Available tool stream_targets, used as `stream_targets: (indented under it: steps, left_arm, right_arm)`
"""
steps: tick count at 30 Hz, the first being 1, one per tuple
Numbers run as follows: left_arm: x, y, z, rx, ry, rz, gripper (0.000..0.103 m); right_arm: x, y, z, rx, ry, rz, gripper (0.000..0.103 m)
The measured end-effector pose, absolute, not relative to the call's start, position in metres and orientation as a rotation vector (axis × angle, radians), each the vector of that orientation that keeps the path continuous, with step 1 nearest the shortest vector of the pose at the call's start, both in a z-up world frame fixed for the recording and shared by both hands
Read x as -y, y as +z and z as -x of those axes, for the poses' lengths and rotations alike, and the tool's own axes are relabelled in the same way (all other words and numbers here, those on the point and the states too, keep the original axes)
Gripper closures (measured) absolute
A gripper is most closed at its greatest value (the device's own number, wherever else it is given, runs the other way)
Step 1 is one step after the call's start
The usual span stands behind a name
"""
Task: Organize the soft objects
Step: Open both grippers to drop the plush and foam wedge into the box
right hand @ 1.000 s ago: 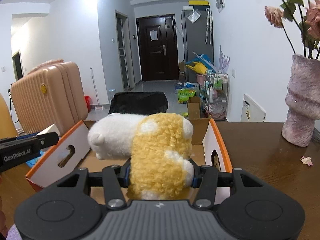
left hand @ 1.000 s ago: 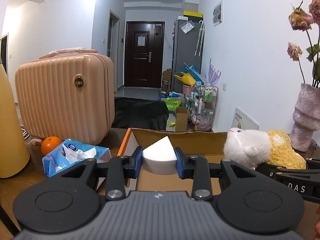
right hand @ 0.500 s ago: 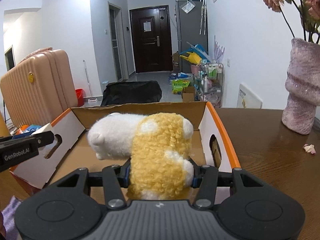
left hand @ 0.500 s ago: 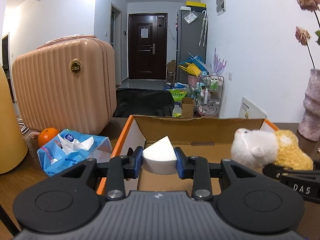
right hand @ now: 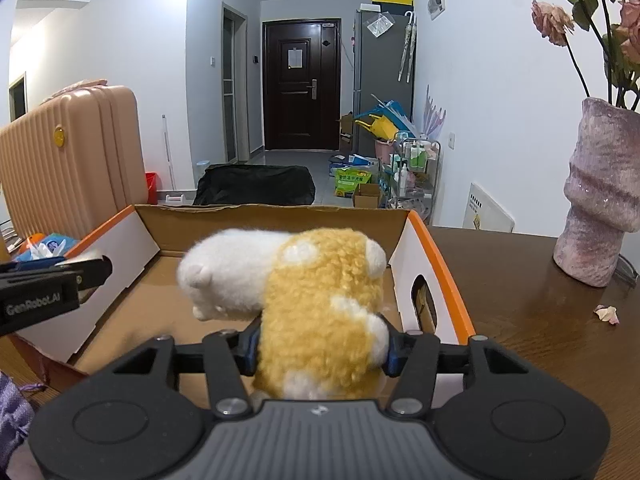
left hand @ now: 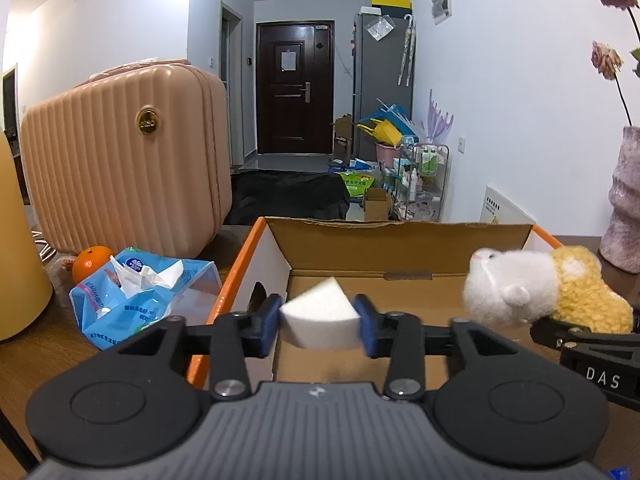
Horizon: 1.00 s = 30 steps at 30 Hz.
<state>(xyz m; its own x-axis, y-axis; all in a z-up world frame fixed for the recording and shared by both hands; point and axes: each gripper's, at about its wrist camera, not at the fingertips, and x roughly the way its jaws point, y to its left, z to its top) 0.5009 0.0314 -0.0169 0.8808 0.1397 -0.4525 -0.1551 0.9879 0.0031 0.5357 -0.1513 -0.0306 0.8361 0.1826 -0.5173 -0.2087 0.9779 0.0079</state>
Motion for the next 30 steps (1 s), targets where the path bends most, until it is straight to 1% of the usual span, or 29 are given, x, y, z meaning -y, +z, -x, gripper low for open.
stream_targets:
  steps: [1,2,3,4,5,6,7,9,15,30]
  left_arm:
    - [-0.033,-0.016,-0.501,-0.467,0.156,0.040,0.038]
    - [-0.034,-0.016,-0.500,-0.463,0.156,0.047,0.034]
    - [-0.035,-0.015,-0.499,-0.454,0.159,0.055,0.024]
    - [-0.036,-0.014,-0.497,-0.444,0.168,0.057,0.015]
    - [-0.037,-0.013,-0.496,-0.436,0.176,0.059,0.012]
    - [-0.037,-0.012,-0.496,-0.431,0.182,0.064,0.004]
    - [-0.038,-0.012,-0.495,-0.428,0.191,0.068,0.000]
    - [-0.039,-0.010,-0.493,-0.415,0.210,0.073,0.000]
    - [-0.043,-0.009,-0.491,-0.415,0.215,0.101,0.000]
    - [-0.044,0.005,-0.476,-0.390,0.207,0.122,0.000]
  right_arm:
    - [0.153,-0.030,-0.536,-0.541,0.205,0.046,0.043]
    - [0.153,-0.029,-0.535,-0.535,0.200,0.043,0.033]
    - [0.155,-0.028,-0.534,-0.528,0.195,0.039,0.021]
    - [0.156,-0.027,-0.533,-0.521,0.191,0.033,0.016]
    - [0.157,-0.027,-0.532,-0.514,0.190,0.028,0.011]
    - [0.158,-0.026,-0.531,-0.510,0.190,0.025,0.009]
    - [0.159,-0.026,-0.531,-0.511,0.189,0.023,0.007]
    - [0.160,-0.027,-0.532,-0.518,0.186,0.024,0.000]
    - [0.161,-0.023,-0.530,-0.525,0.189,0.021,0.000]
    - [0.173,0.010,-0.503,-0.478,0.200,-0.023,0.000]
